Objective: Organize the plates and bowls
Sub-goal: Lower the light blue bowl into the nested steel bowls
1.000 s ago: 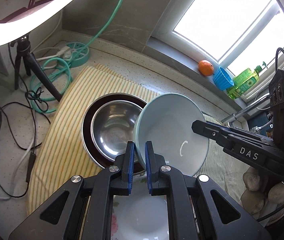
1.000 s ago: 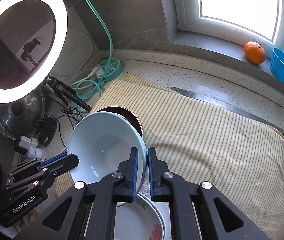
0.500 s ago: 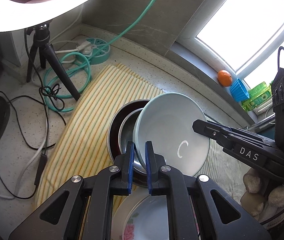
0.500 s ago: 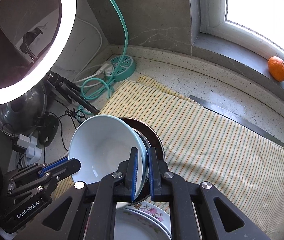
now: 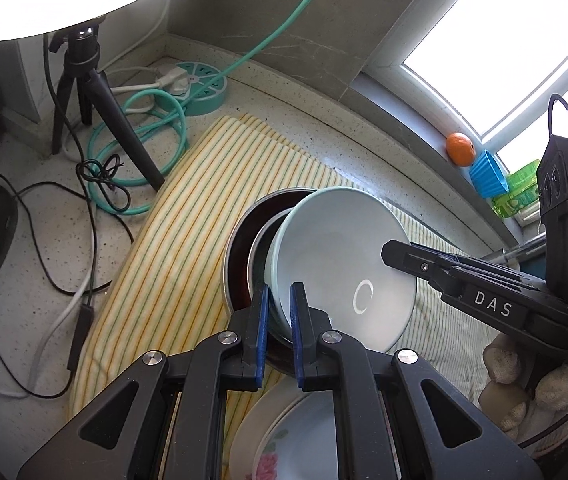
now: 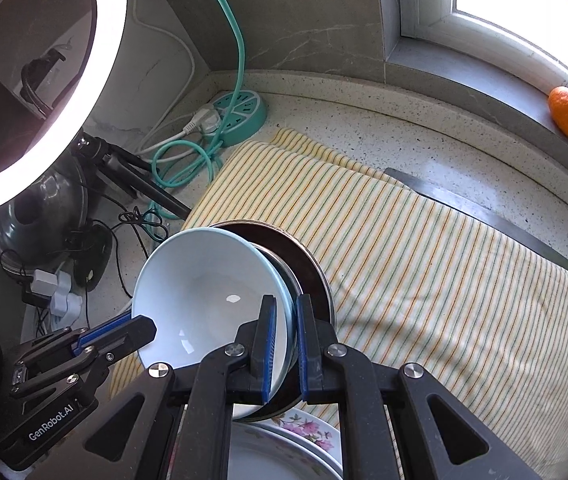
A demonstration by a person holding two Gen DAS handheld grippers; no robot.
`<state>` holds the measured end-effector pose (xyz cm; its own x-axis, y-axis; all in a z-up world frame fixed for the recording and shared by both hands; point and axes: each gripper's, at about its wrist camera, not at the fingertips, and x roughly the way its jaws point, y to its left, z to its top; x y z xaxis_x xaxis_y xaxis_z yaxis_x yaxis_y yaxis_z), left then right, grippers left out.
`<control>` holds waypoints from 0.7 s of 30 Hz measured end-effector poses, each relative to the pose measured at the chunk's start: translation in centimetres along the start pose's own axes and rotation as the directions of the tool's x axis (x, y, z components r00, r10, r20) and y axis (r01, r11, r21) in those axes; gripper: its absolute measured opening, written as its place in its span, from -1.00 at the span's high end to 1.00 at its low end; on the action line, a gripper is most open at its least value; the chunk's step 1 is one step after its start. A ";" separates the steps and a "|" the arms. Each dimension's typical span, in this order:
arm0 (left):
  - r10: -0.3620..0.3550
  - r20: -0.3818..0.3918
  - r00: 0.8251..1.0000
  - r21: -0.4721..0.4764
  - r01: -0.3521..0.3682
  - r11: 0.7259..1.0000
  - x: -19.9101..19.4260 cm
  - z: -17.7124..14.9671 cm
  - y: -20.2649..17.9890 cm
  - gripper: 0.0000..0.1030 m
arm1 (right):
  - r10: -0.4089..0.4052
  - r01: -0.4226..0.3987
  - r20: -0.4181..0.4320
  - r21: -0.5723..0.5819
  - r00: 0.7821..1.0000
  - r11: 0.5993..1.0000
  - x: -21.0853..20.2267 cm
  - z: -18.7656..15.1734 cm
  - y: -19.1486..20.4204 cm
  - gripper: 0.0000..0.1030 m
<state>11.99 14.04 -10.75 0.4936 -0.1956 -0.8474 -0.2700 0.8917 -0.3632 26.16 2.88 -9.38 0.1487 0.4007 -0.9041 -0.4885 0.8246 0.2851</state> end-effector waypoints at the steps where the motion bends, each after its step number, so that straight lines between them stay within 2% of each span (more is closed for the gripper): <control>1: 0.001 -0.002 1.000 0.001 -0.001 1.000 0.0 0.0 0.0 0.83 | 0.000 0.000 -0.002 0.001 1.000 1.000 0.1 0.0 0.0 0.82; 21: 0.016 -0.012 1.000 -0.006 -0.016 1.000 0.6 -0.1 0.2 0.83 | -0.012 0.012 -0.024 -0.008 1.000 1.000 1.5 0.1 0.2 0.82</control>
<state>12.11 14.01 -11.34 0.4793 -0.1863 -0.8577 -0.2826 0.8924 -0.3517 26.35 3.73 -10.68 0.1337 0.3805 -0.9151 -0.4936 0.8262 0.2714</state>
